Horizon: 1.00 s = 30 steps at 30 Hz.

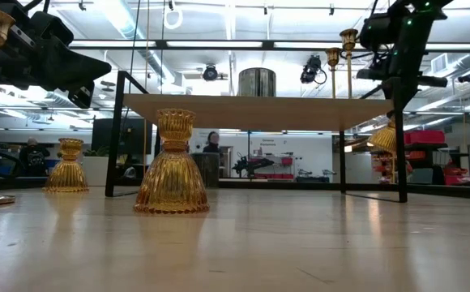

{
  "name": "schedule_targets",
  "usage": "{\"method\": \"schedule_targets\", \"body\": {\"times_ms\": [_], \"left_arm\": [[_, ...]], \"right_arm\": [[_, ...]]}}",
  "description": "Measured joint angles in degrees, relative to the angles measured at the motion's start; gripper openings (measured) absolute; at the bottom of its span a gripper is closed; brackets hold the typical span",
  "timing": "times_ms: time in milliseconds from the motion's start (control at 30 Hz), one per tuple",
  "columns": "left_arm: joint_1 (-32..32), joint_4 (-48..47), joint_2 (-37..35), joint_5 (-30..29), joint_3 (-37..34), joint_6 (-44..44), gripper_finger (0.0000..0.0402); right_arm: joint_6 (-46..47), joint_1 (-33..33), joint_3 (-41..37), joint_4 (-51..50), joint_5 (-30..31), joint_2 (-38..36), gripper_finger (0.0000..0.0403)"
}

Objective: Pick & Place candle stick holders
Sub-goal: Put the top glass candle holder on the shelf

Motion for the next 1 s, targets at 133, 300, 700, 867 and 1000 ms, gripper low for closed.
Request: {"method": "schedule_targets", "body": {"times_ms": [133, 300, 700, 867, 1000], "left_arm": [[0.0, 0.0, 0.0, 0.0, 0.0, 0.0, 0.0007], [0.0, 0.0, 0.0, 0.0, 0.0, 0.0, 0.0007], [0.0, 0.0, 0.0, 0.0, 0.0, 0.0, 0.0007], [0.0, 0.0, 0.0, 0.0, 0.0, 0.0, 0.0007], [0.0, 0.0, 0.0, 0.0, 0.0, 0.0, 0.0007]], "right_arm": [[-1.1, 0.0, 0.4, -0.2, 0.4, -1.6, 0.0011], [-1.3, 0.0, 2.2, 0.0, 0.6, -2.6, 0.0011], [-3.0, 1.2, 12.7, 0.0, 0.7, -2.7, 0.0011], [-3.0, 2.3, 17.5, 0.1, 0.7, -2.7, 0.0011], [-3.0, 3.0, 20.5, 0.1, 0.7, -2.7, 0.0011]]}}
